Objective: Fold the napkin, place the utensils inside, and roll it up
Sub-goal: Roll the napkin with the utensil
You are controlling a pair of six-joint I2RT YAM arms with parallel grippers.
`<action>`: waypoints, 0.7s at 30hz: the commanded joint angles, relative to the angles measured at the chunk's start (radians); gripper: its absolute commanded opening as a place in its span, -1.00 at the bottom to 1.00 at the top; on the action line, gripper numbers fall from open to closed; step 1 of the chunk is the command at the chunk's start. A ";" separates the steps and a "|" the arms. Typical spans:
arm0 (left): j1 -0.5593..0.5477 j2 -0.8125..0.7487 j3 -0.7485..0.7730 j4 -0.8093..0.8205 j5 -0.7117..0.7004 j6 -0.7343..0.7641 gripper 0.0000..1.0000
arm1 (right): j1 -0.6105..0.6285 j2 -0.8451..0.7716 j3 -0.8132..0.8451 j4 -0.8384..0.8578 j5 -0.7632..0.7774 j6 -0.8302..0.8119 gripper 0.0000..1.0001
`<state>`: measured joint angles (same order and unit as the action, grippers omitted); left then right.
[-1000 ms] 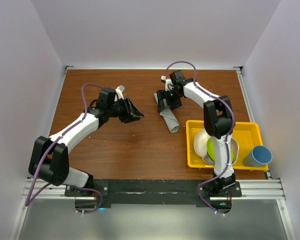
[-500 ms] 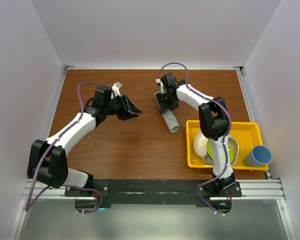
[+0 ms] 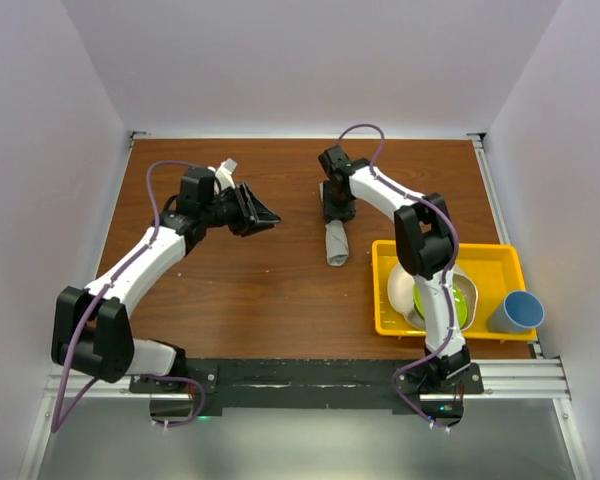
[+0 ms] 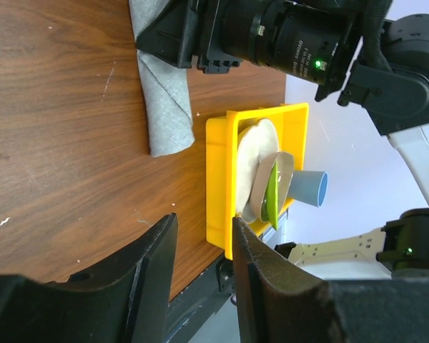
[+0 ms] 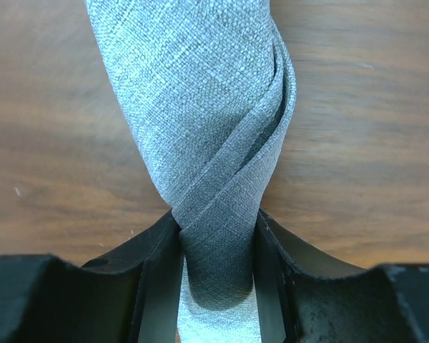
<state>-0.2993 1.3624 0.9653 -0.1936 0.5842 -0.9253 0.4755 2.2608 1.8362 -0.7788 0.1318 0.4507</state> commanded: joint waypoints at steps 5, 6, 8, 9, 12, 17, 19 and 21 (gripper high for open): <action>0.031 -0.072 -0.040 0.092 0.066 -0.029 -0.17 | -0.223 0.008 -0.061 -0.024 0.026 0.408 -0.18; 0.034 -0.075 -0.052 0.100 0.069 -0.032 -0.17 | -0.244 -0.012 -0.074 -0.016 0.023 0.436 -0.18; 0.040 -0.080 -0.059 0.105 0.075 -0.032 -0.17 | -0.294 -0.032 -0.094 -0.011 0.051 0.509 -0.18; 0.040 -0.079 -0.063 0.108 0.077 -0.036 -0.17 | -0.311 -0.041 -0.103 -0.011 0.069 0.540 -0.18; 0.048 -0.075 -0.079 0.149 0.092 -0.064 -0.17 | -0.380 -0.078 -0.173 0.001 0.081 0.684 -0.17; 0.055 -0.074 -0.079 0.160 0.101 -0.070 -0.17 | -0.442 -0.184 -0.332 0.035 0.134 0.957 -0.17; 0.058 -0.077 -0.079 0.160 0.101 -0.070 -0.17 | -0.459 -0.205 -0.382 0.041 0.123 1.066 -0.18; 0.060 -0.078 -0.079 0.160 0.101 -0.069 -0.17 | -0.465 -0.217 -0.405 0.036 0.118 1.158 -0.17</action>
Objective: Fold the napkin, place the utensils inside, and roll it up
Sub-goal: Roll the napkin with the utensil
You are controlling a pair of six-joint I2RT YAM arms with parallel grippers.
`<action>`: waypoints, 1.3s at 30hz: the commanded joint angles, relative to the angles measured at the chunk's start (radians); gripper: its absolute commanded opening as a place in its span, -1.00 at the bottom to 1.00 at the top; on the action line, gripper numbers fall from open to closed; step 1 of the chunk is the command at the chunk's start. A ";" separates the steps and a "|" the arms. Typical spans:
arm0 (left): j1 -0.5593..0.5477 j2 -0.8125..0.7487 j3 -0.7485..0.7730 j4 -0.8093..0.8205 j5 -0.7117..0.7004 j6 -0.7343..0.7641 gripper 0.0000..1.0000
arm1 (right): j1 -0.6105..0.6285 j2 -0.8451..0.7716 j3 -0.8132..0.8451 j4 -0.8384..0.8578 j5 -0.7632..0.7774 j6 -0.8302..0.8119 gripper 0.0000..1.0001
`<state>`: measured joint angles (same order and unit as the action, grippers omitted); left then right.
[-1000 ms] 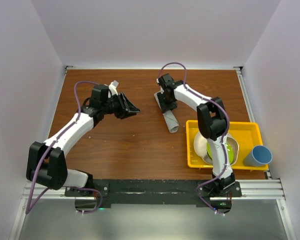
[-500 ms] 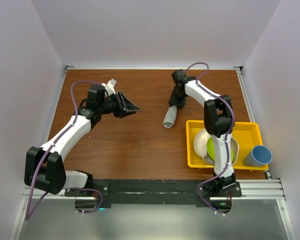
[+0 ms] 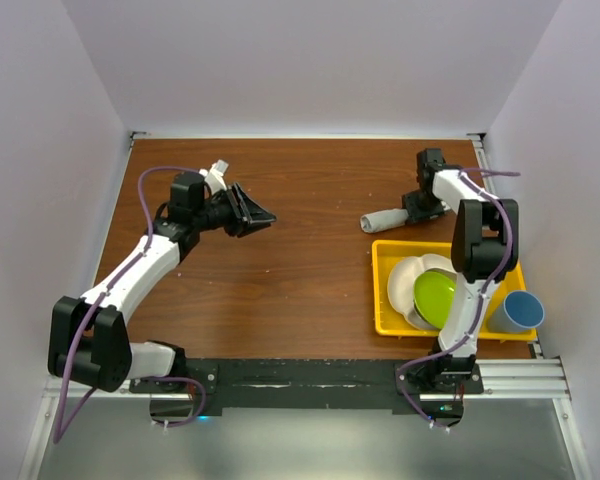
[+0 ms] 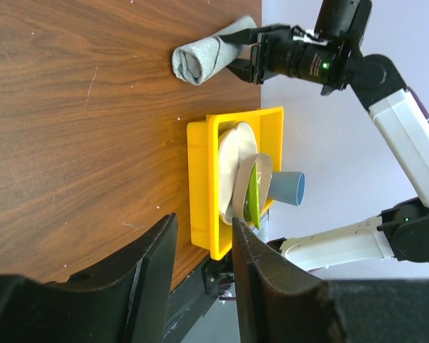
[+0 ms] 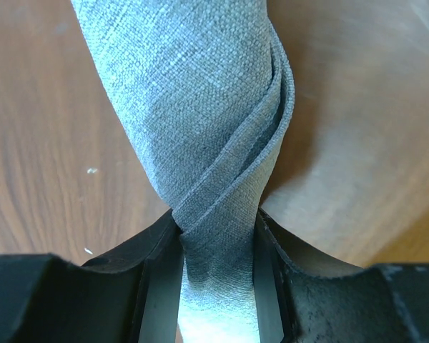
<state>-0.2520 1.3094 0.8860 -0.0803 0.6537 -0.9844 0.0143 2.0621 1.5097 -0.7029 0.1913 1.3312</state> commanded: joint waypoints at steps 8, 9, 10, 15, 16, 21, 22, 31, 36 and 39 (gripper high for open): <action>0.028 -0.021 0.019 0.021 0.035 0.013 -0.17 | -0.083 -0.067 -0.119 -0.032 0.123 0.364 -0.17; 0.030 -0.019 0.021 0.020 0.032 0.015 -0.17 | -0.097 -0.060 -0.100 -0.046 0.134 0.332 -0.16; 0.030 -0.016 0.021 0.019 0.034 0.016 -0.17 | -0.100 -0.053 -0.065 -0.068 0.140 0.320 -0.10; 0.033 -0.001 0.021 0.040 0.047 0.006 -0.17 | -0.103 -0.043 -0.058 -0.069 0.146 0.275 0.32; 0.033 0.001 0.024 0.040 0.047 0.006 -0.17 | -0.103 -0.045 -0.062 -0.063 0.145 0.267 0.36; 0.033 0.001 0.019 0.036 0.049 0.007 -0.17 | -0.103 -0.042 -0.017 -0.061 0.161 0.139 0.92; 0.033 -0.001 0.018 0.036 0.049 0.007 -0.17 | -0.105 -0.042 -0.006 -0.066 0.162 0.114 0.96; 0.031 -0.025 -0.028 0.065 0.057 -0.032 -0.17 | -0.103 -0.136 0.161 -0.236 0.189 -0.125 0.96; 0.007 -0.062 -0.036 0.090 0.029 -0.025 -0.16 | -0.088 -0.230 0.170 -0.325 0.157 -0.184 0.96; -0.012 -0.082 -0.042 0.082 0.004 -0.013 -0.16 | -0.027 -0.335 0.092 -0.282 0.108 -0.271 0.96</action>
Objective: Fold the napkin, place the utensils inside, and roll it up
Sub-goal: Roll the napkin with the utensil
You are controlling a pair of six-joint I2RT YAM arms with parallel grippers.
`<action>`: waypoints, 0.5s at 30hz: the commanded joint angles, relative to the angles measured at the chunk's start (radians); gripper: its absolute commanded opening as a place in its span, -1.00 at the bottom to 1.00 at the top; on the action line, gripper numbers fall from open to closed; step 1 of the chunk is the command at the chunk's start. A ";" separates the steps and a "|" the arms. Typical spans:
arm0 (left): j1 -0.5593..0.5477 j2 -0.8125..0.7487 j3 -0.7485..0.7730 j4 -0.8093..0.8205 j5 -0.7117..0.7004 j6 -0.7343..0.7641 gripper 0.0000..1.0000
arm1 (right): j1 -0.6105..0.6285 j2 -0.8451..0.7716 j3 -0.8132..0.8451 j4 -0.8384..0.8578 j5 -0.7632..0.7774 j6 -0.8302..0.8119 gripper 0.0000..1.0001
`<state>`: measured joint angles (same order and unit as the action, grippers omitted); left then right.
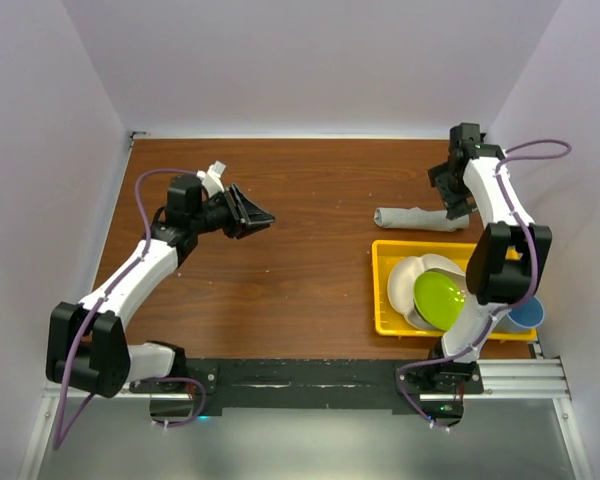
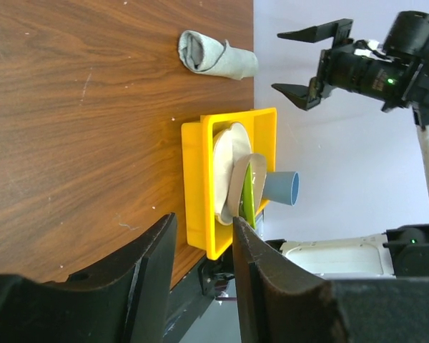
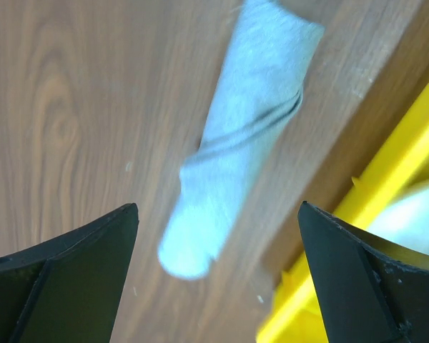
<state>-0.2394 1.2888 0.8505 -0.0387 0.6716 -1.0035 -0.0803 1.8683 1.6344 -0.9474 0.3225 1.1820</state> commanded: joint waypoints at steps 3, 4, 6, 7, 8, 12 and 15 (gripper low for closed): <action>-0.037 -0.083 0.010 0.040 -0.018 -0.027 -0.10 | 0.204 -0.260 -0.166 0.093 -0.098 -0.264 0.96; -0.052 -0.100 0.024 -0.001 -0.026 -0.014 -0.05 | 0.238 -0.283 -0.200 0.135 -0.137 -0.353 0.97; -0.066 -0.130 0.088 -0.094 -0.082 0.023 0.03 | 0.359 -0.342 -0.255 0.208 -0.186 -0.448 0.97; -0.075 -0.140 0.108 -0.127 -0.104 0.057 0.06 | 0.455 -0.363 -0.252 0.202 -0.165 -0.525 0.96; -0.077 -0.150 0.131 -0.156 -0.136 0.057 0.11 | 0.505 -0.424 -0.263 0.202 -0.134 -0.553 0.97; -0.077 -0.194 0.159 -0.109 -0.118 -0.001 0.16 | 0.603 -0.578 -0.404 0.298 -0.138 -0.558 0.96; -0.077 -0.177 0.254 -0.147 -0.136 0.035 0.24 | 0.605 -0.630 -0.439 0.285 -0.158 -0.510 0.97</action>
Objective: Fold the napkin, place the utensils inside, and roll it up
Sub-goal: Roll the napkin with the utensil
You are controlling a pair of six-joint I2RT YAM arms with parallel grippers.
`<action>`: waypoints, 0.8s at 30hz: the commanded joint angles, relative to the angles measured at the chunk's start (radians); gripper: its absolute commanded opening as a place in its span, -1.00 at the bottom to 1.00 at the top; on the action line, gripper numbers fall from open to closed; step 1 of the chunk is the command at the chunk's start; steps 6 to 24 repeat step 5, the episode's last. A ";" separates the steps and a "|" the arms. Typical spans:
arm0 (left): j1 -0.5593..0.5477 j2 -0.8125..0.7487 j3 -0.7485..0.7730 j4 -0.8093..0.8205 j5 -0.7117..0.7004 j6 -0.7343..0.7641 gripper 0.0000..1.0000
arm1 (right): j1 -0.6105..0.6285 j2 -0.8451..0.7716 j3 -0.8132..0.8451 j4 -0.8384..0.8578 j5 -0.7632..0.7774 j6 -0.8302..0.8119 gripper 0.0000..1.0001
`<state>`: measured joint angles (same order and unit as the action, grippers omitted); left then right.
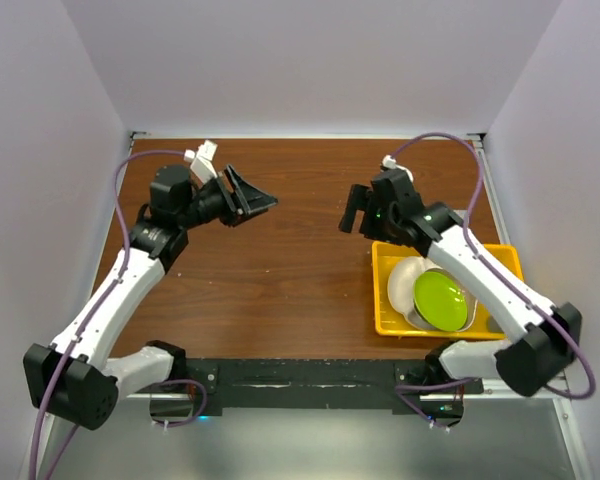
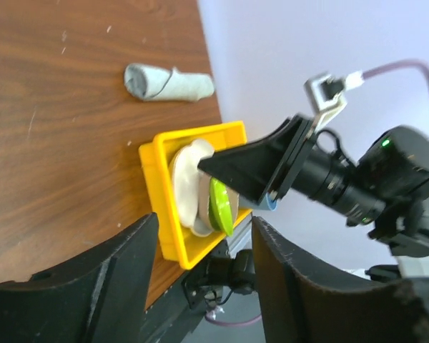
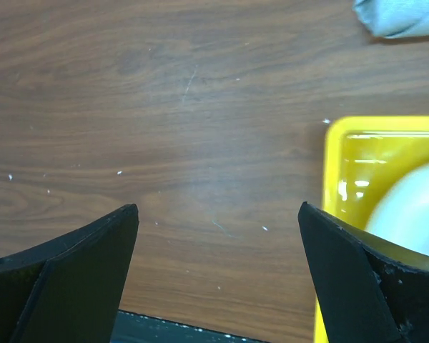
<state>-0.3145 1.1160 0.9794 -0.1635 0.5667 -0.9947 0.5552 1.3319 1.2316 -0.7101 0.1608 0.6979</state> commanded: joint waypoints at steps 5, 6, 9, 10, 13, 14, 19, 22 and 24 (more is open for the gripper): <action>-0.005 -0.013 0.131 -0.071 -0.166 0.143 0.34 | -0.031 -0.169 0.021 0.020 0.054 -0.161 0.97; -0.005 -0.013 0.131 -0.071 -0.166 0.143 0.34 | -0.031 -0.169 0.021 0.020 0.054 -0.161 0.97; -0.005 -0.013 0.131 -0.071 -0.166 0.143 0.34 | -0.031 -0.169 0.021 0.020 0.054 -0.161 0.97; -0.005 -0.013 0.131 -0.071 -0.166 0.143 0.34 | -0.031 -0.169 0.021 0.020 0.054 -0.161 0.97; -0.005 -0.013 0.131 -0.071 -0.166 0.143 0.34 | -0.031 -0.169 0.021 0.020 0.054 -0.161 0.97; -0.005 -0.013 0.131 -0.071 -0.166 0.143 0.34 | -0.031 -0.169 0.021 0.020 0.054 -0.161 0.97; -0.005 -0.013 0.131 -0.071 -0.166 0.143 0.34 | -0.031 -0.169 0.021 0.020 0.054 -0.161 0.97; -0.005 -0.013 0.131 -0.071 -0.166 0.143 0.34 | -0.031 -0.169 0.021 0.020 0.054 -0.161 0.97; -0.005 -0.013 0.131 -0.071 -0.166 0.143 0.34 | -0.031 -0.169 0.021 0.020 0.054 -0.161 0.97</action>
